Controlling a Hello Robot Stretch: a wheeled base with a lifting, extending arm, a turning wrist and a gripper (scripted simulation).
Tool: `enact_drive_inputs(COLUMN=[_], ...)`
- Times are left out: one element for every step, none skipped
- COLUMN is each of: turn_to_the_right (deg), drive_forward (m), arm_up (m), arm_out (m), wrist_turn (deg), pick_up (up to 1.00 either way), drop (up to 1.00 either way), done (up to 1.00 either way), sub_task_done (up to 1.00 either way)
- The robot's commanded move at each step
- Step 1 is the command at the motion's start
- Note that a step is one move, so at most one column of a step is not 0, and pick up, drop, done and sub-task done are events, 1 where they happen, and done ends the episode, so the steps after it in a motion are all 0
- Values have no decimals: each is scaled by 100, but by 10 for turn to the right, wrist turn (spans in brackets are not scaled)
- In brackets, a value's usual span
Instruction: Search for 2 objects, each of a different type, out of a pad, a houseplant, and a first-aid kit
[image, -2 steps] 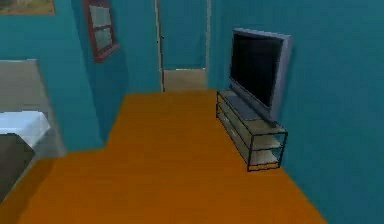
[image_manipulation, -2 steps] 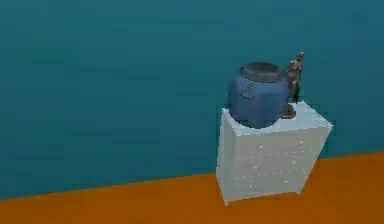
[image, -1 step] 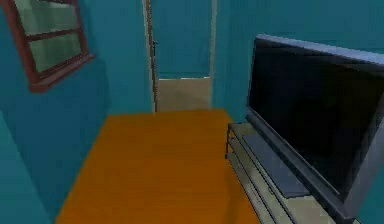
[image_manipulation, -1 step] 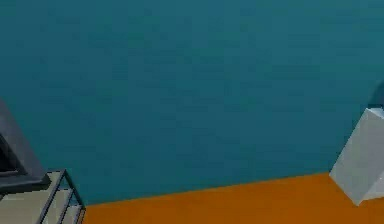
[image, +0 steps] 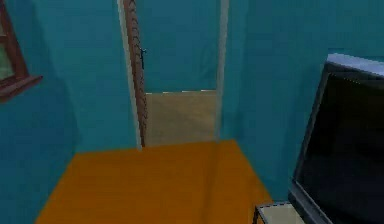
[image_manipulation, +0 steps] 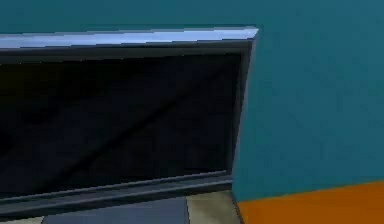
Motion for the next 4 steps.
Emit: enact_drive_inputs(turn_to_the_right=[0,-30,0,0], drive_forward=[100,0,100,35], arm_up=[0,0,0,0], arm_out=[0,0,0,0], wrist_turn=[0,0,0,0], pick_up=[0,0,0,0], drop=[0,0,0,0], done=[0,0,0,0], sub_task_done=[0,0,0,0])
